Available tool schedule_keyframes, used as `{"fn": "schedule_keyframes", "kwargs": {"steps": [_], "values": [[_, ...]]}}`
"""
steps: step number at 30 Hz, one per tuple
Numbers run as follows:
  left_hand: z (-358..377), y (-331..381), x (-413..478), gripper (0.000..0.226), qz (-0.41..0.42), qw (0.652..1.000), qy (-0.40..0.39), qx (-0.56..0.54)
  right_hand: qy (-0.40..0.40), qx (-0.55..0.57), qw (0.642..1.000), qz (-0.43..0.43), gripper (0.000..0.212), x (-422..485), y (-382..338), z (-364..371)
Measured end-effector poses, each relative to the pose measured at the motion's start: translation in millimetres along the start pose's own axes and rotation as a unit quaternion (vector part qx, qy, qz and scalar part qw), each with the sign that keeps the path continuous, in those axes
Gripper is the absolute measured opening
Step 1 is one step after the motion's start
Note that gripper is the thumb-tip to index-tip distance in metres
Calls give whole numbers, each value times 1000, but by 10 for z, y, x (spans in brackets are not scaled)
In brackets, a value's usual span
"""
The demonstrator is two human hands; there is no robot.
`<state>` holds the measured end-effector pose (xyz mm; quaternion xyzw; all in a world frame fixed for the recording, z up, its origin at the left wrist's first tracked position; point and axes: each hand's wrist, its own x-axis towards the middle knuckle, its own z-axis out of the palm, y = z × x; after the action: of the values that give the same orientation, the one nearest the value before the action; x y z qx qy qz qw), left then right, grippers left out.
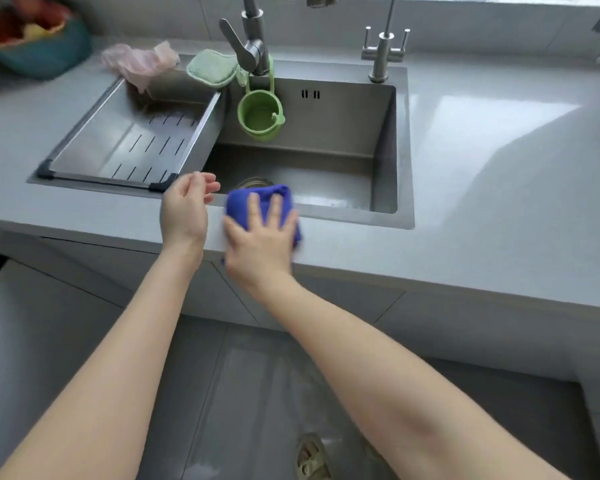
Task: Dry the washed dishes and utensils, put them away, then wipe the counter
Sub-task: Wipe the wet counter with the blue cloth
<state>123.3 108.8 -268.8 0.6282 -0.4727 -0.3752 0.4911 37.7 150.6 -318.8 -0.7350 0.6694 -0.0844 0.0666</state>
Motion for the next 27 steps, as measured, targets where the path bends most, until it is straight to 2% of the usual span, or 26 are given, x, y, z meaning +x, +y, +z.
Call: {"fn": "schedule_keyframes", "kwargs": {"steps": [3,6,10,12,14,16,17,19,20,21,22,23,25,27], "values": [[-31,-56,19,25,-8,999,33,-5,-40,-14,994,-97,42,354,-180,33],[59,8,37,24,-5,999,28,14,-24,15,991,-132,39,226,145,-27],[326,150,-52,24,9,999,0,41,94,13,994,-61,37,-375,1060,-136],[528,217,-172,24,13,998,-35,59,110,-8,994,-9,38,-832,1781,-261],[781,257,-333,25,30,992,-89,87,95,-38,992,72,42,-1357,2661,-499],[1037,294,-514,24,51,979,-148,129,81,-76,969,222,50,-1812,3513,-805],[1155,318,-592,24,66,972,-170,147,68,-81,942,320,52,-1971,3853,-943],[1361,395,-728,25,97,960,-193,177,51,-42,855,514,50,-2058,4259,-1117],[1458,438,-771,25,113,954,-199,191,56,-31,816,575,47,-1972,4280,-1153],[1558,481,-807,26,129,949,-203,205,54,-35,796,602,47,-1834,4186,-1146],[1662,509,-828,26,142,943,-206,218,53,-41,805,589,47,-1653,4030,-1082],[1779,537,-853,27,156,937,-209,232,59,-47,839,540,47,-1472,3836,-985],[2044,566,-892,28,185,923,-216,258,94,-77,930,348,47,-1207,3369,-758],[2327,570,-911,28,221,906,-227,282,88,-97,982,134,45,-1182,3070,-645]]}}
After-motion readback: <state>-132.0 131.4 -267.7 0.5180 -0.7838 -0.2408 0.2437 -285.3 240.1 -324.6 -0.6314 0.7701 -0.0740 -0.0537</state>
